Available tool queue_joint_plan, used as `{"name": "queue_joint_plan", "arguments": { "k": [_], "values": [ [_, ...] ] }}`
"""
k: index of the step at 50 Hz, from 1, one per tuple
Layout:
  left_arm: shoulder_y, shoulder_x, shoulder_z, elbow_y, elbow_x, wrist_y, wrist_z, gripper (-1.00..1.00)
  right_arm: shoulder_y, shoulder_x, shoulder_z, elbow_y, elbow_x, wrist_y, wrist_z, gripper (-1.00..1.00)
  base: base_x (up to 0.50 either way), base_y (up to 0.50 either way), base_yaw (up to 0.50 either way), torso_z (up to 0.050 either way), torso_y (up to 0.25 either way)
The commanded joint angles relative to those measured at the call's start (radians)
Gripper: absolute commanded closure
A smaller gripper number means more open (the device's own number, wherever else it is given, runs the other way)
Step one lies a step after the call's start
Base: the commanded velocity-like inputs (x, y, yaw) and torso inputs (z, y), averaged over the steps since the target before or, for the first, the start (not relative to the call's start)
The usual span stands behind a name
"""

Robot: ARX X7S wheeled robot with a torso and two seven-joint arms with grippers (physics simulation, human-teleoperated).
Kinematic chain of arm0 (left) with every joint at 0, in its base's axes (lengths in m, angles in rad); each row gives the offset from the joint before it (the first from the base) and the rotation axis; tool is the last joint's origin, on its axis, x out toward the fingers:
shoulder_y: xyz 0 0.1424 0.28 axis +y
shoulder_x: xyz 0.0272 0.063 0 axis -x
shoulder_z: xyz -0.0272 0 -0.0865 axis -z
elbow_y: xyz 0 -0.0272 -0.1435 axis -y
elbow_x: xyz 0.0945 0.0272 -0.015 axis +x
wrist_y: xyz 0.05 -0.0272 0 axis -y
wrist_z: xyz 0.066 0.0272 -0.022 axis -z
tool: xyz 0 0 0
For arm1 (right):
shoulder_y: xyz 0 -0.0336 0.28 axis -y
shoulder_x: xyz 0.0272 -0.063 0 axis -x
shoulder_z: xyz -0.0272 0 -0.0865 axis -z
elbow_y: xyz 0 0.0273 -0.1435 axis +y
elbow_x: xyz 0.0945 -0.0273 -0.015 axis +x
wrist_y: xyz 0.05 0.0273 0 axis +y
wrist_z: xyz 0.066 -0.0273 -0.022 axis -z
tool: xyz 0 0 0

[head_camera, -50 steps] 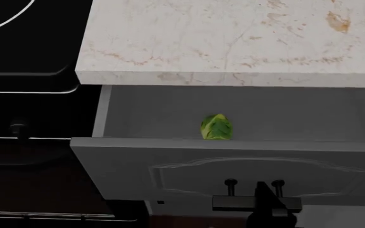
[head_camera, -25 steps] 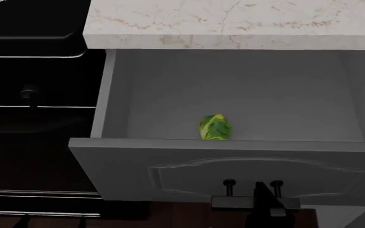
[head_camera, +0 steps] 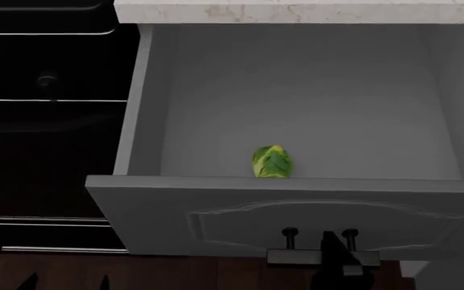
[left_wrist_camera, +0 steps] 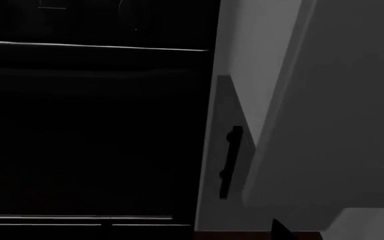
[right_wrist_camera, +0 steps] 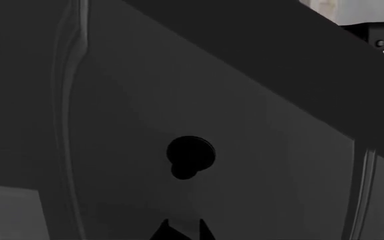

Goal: Open the right drawer.

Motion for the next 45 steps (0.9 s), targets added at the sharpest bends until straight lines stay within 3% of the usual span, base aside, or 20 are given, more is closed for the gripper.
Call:
{"name": "queue_joint_plan", "arguments": {
  "k": [1, 45],
  "values": [
    [0.0, -0.001, 0.002, -0.002, -0.002, 0.004, -0.001, -1.0, 0.01, -0.043, -0.113, -0.054, -0.113, -0.025, 0.059, 1.0, -0.19, 0.0, 0.0, 0.0, 0.0],
    [-0.003, -0.007, 0.01, -0.004, -0.007, 0.006, -0.007, -1.0, 0.016, -0.038, -0.119, -0.084, -0.13, -0.018, 0.028, 1.0, -0.17, 0.0, 0.0, 0.001, 0.001]
  ]
}}
